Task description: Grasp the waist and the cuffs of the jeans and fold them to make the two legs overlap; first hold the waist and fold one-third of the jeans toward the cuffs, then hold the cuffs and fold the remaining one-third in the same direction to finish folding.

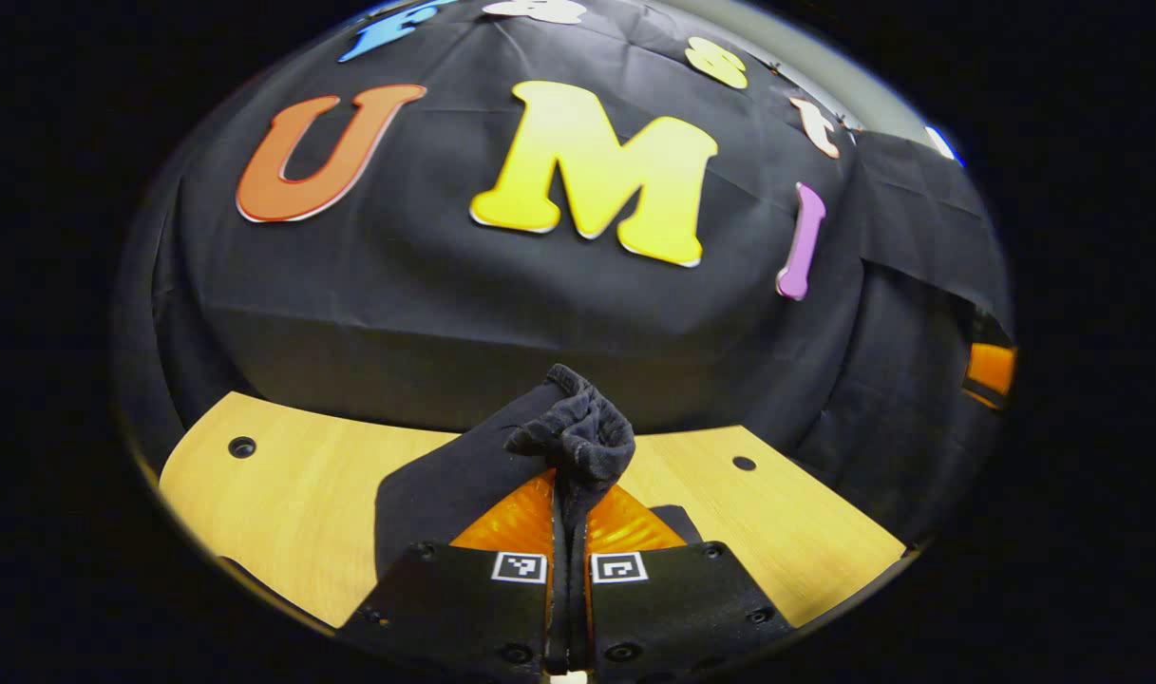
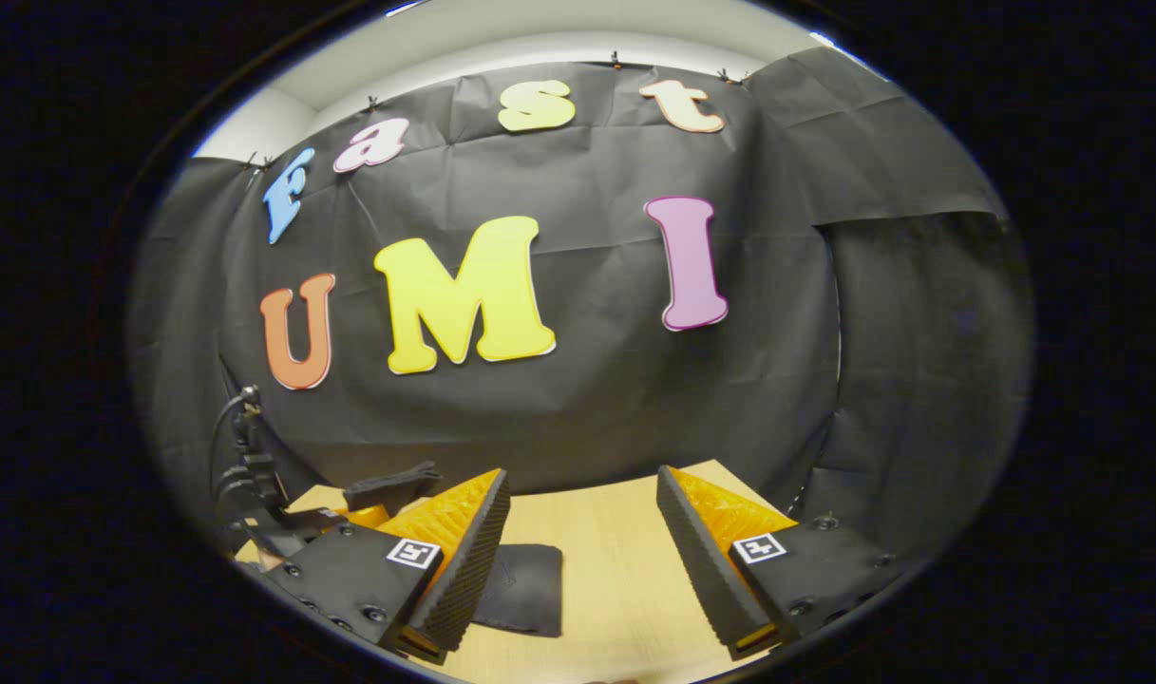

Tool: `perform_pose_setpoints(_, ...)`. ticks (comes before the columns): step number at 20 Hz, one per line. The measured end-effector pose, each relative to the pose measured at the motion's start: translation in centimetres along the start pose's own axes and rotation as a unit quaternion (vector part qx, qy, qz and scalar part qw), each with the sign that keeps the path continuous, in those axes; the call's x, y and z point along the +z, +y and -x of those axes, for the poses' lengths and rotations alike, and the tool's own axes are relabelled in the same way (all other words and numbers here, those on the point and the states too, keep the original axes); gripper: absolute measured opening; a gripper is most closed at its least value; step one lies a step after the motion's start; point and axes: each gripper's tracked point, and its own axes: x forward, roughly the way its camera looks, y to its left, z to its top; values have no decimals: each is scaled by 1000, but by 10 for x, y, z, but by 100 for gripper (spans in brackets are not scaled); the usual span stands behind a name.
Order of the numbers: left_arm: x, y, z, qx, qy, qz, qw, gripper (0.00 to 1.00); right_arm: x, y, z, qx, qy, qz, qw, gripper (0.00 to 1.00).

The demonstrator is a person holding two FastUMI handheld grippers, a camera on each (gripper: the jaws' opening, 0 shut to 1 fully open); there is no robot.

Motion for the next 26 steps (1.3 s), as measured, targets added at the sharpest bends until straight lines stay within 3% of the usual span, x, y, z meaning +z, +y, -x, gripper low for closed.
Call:
perform_pose_setpoints(5,-51,-55,-5,-48,51,-89,994,3,-4,-21,7,-20,2,-22,1000,96)
perform_pose_setpoints(10,-132,-55,-21,-47,132,-194,971,4,-5,-36,13,-29,5,-30,999,96)
perform_pose_setpoints(14,-155,-52,-24,-42,167,-214,962,7,-5,-43,14,-26,9,-29,999,96)
perform_pose_setpoints(15,-151,-51,-27,-31,159,-215,963,16,-6,-45,14,-25,12,-29,999,96)
perform_pose_setpoints(17,-140,-44,-29,-6,141,-213,967,58,-6,-48,13,-21,14,-31,999,96)
perform_pose_setpoints(19,-142,-50,-24,-8,150,-184,971,99,-8,-49,13,-14,20,-35,999,96)
perform_pose_setpoints(22,-127,-57,-19,2,128,-177,976,96,-8,-50,11,-1,22,-33,999,96)
perform_pose_setpoints(26,-91,-86,0,-17,77,-177,981,96,-3,-50,8,17,19,-33,999,96)
